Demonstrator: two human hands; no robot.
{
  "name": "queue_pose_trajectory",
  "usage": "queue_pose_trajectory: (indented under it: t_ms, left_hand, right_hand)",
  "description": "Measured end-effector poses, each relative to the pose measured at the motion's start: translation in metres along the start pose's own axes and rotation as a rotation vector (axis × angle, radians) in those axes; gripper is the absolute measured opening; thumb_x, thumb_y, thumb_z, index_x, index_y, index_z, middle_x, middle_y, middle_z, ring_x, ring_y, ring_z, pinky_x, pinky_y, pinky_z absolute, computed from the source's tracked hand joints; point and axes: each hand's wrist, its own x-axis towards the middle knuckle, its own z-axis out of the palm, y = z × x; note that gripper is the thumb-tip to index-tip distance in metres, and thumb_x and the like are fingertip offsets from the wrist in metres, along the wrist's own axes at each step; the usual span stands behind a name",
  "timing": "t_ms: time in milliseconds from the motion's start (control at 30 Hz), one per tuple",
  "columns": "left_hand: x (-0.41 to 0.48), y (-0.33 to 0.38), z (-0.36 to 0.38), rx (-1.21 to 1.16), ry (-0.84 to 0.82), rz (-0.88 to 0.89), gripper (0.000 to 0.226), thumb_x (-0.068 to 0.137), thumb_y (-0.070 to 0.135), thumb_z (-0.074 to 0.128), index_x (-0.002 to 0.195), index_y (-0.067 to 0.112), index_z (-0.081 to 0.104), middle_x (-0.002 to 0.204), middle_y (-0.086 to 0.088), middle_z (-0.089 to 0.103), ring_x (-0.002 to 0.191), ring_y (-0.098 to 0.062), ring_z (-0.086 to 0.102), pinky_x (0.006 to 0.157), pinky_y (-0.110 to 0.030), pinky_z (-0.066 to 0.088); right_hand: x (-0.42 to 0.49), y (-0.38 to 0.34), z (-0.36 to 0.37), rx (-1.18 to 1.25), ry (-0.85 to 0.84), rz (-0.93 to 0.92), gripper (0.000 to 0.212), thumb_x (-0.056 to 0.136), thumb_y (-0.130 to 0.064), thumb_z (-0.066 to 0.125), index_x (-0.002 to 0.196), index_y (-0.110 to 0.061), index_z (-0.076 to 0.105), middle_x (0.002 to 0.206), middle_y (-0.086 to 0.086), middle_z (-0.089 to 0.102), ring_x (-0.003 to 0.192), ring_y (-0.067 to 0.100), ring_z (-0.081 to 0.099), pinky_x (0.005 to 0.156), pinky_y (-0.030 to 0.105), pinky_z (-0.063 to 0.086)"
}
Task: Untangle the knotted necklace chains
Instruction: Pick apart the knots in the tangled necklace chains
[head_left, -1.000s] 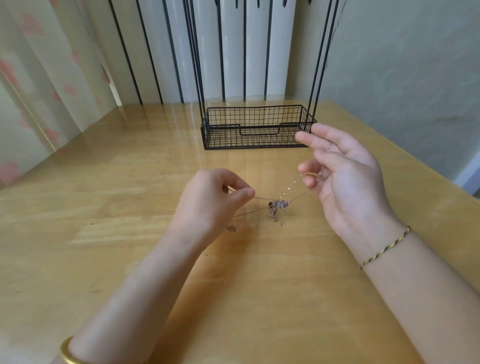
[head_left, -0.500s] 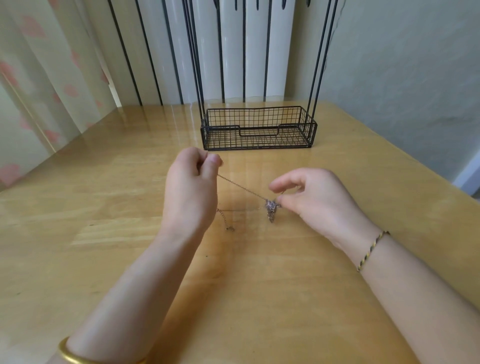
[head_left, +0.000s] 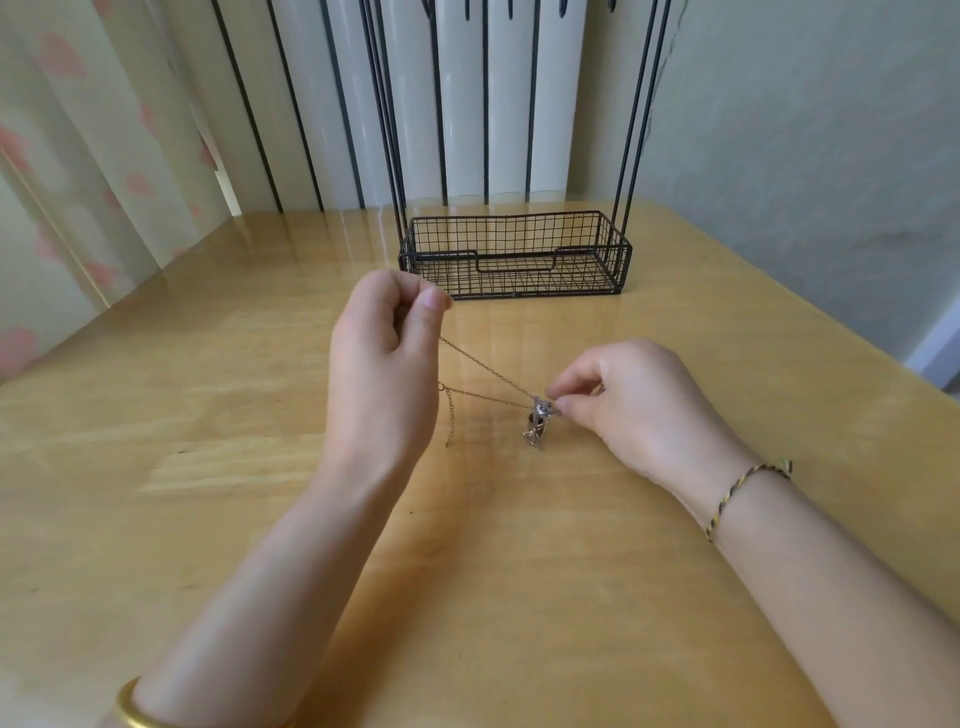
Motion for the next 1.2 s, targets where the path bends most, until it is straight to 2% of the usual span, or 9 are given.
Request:
queue_pose_trajectory:
  t_ms: [167,333,433,633,700,800,967,1133,1200]
  left_hand:
    - [-0.004,0.004,0.000,0.035,-0.081,0.063,0.016,0.093,0.017,0.057,0.077,0.016,0.058,0.053,0.016,0.044,0.051,-0.001,0.038,0.050,-0.012,0.031]
    - [-0.010,0.001,0.001,0.244,-0.245,0.119,0.012,0.088,0.016,0.056,0.080,0.023,0.061,0.048,0.012,0.047,0.047,-0.007,0.041,0.050,-0.027,0.035]
    - [-0.013,0.002,0.003,0.454,-0.336,0.140,0.008,0.087,0.021,0.052,0.084,0.024,0.059,0.053,0.009,0.056,0.057,-0.014,0.055,0.056,-0.030,0.044]
    - [-0.017,0.003,0.006,0.705,-0.526,0.098,0.007,0.089,0.032,0.052,0.091,0.031,0.045,0.074,0.014,0.069,0.068,-0.009,0.055,0.058,-0.027,0.040]
    - [-0.017,0.003,0.007,0.720,-0.550,0.084,0.014,0.089,0.035,0.056,0.091,0.031,0.042,0.084,0.014,0.069,0.079,-0.013,0.058,0.062,-0.029,0.042]
    - [-0.018,0.004,0.007,0.692,-0.559,0.071,0.035,0.085,0.041,0.064,0.092,0.028,0.032,0.091,0.017,0.068,0.078,-0.011,0.054,0.064,-0.029,0.041]
    - [-0.020,0.003,0.007,0.589,-0.581,0.059,0.051,0.077,0.046,0.071,0.098,0.024,0.029,0.105,0.019,0.064,0.081,-0.009,0.051,0.074,-0.032,0.046]
    - [-0.020,0.004,0.008,0.498,-0.603,0.007,0.054,0.074,0.047,0.075,0.103,0.025,0.034,0.114,0.018,0.062,0.055,-0.002,0.047,0.075,-0.037,0.051]
    - [-0.020,0.003,0.009,0.460,-0.592,-0.010,0.055,0.073,0.046,0.076,0.103,0.026,0.035,0.114,0.017,0.062,0.058,-0.009,0.053,0.074,-0.041,0.053]
  right_hand:
    - [0.005,0.003,0.000,-0.079,0.209,-0.043,0.015,0.090,-0.015,0.058,0.078,-0.019,0.066,0.089,-0.002,0.062,0.077,0.021,0.056,0.069,0.035,0.050]
    - [0.008,0.002,0.000,0.133,0.386,-0.095,0.015,0.090,-0.015,0.054,0.080,-0.023,0.061,0.090,-0.005,0.060,0.068,0.012,0.053,0.067,0.033,0.048]
    - [0.007,-0.002,-0.001,0.270,0.416,-0.146,0.014,0.091,-0.014,0.055,0.081,-0.022,0.060,0.085,-0.007,0.059,0.067,0.014,0.057,0.065,0.029,0.046]
    - [0.003,-0.008,-0.004,0.449,0.412,-0.243,0.018,0.090,-0.013,0.057,0.079,-0.027,0.059,0.072,-0.013,0.055,0.060,0.014,0.054,0.062,0.025,0.046]
    - [0.002,-0.010,-0.004,0.496,0.394,-0.253,0.018,0.090,-0.012,0.057,0.079,-0.026,0.059,0.071,-0.010,0.056,0.054,0.009,0.051,0.058,0.021,0.044]
    - [0.000,-0.013,-0.003,0.593,0.367,-0.242,0.015,0.091,-0.010,0.056,0.081,-0.020,0.061,0.072,-0.004,0.058,0.049,0.006,0.049,0.051,0.014,0.041]
    - [0.000,-0.014,-0.003,0.746,0.361,-0.208,0.014,0.092,-0.009,0.055,0.084,-0.017,0.062,0.075,-0.003,0.059,0.048,0.005,0.048,0.052,0.019,0.040]
    - [0.000,-0.015,-0.005,0.900,0.379,-0.147,0.016,0.094,-0.009,0.052,0.084,-0.017,0.061,0.076,-0.003,0.060,0.050,0.008,0.047,0.049,0.017,0.038]
    - [-0.002,-0.017,-0.005,0.964,0.365,-0.142,0.017,0.095,-0.006,0.050,0.083,-0.015,0.059,0.074,-0.003,0.059,0.050,0.008,0.046,0.044,0.013,0.034]
